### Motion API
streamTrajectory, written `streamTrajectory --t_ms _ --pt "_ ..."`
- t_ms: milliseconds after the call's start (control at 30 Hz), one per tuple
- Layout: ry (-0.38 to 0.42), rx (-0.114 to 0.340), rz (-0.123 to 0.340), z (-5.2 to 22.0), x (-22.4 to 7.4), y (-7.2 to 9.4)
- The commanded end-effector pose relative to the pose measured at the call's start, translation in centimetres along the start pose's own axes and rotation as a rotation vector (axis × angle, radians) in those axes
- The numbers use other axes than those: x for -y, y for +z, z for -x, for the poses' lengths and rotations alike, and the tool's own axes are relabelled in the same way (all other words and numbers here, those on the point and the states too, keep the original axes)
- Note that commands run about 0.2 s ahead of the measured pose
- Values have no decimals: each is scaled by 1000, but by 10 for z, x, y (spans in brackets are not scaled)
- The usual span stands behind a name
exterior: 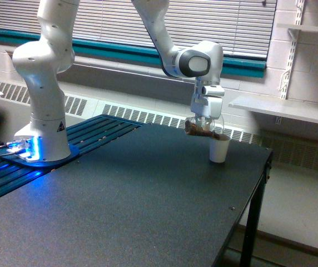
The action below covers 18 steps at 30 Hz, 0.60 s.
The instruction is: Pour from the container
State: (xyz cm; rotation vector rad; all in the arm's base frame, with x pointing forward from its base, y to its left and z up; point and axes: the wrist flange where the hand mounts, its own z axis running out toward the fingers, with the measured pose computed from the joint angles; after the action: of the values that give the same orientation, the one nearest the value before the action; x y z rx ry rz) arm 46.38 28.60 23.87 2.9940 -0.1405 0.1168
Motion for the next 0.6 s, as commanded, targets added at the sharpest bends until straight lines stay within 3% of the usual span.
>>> streamTrajectory --t_ms 33,600 --pt "-20 -8 0 -3 4 -6" --pt "-43 5 30 -2 4 -6"
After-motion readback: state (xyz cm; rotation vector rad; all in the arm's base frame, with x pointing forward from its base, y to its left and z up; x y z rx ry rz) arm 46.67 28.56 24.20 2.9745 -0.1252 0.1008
